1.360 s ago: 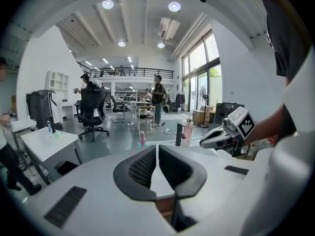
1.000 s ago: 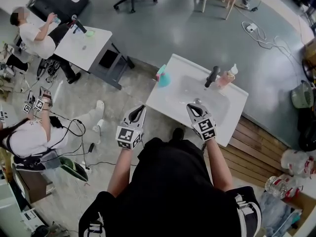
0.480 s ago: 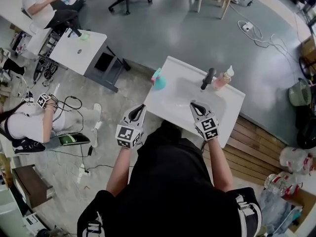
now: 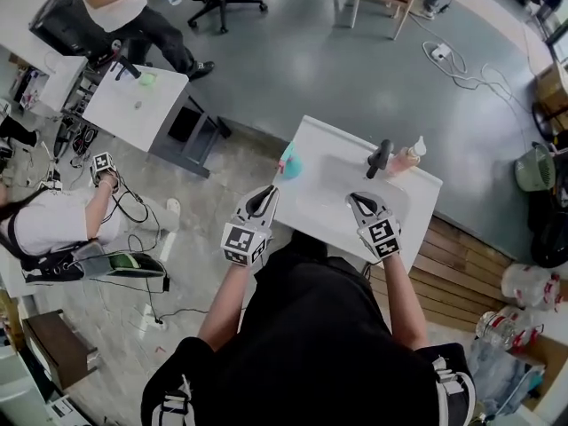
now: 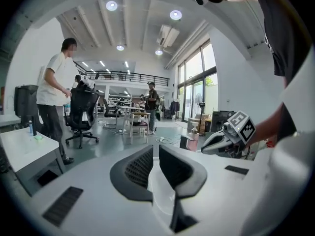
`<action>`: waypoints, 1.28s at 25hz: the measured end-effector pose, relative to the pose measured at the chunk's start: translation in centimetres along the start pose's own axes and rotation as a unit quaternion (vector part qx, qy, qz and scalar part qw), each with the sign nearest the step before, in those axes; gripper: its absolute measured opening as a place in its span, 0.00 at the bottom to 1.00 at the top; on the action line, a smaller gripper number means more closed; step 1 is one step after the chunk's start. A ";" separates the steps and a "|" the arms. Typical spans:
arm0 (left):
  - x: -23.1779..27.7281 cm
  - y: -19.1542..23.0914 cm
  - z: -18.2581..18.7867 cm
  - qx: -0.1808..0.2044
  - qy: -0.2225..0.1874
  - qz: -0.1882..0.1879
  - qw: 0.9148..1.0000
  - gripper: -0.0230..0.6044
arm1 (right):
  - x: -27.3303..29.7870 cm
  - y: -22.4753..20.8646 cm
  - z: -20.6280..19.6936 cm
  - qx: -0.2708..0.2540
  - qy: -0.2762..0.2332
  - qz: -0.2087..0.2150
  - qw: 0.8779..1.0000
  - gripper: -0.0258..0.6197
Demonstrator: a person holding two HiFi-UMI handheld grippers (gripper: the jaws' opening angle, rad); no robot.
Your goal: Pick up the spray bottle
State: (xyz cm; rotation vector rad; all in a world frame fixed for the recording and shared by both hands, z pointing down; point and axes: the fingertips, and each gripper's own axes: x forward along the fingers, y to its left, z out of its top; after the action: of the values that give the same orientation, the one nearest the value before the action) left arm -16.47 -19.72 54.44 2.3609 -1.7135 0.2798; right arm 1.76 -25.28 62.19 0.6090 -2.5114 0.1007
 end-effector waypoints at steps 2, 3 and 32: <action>1.4 0.9 0.1 0.008 0.003 -0.003 1.000 0.25 | 0.6 -0.8 0.7 -0.003 0.004 -0.006 1.000 0.07; 2.1 1.4 0.3 0.010 0.003 -0.004 1.000 0.32 | 0.8 -1.3 1.0 -0.003 0.006 -0.010 1.000 0.07; 13.8 7.4 -1.7 0.041 0.050 -0.105 0.992 0.54 | 5.4 -3.2 0.4 0.068 0.051 -0.086 0.993 0.07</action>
State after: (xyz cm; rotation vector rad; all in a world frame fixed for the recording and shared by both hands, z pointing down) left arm -19.39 -34.05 60.28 2.5144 -1.4208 0.4332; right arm -1.09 -30.42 64.51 0.8517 -2.3553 0.2347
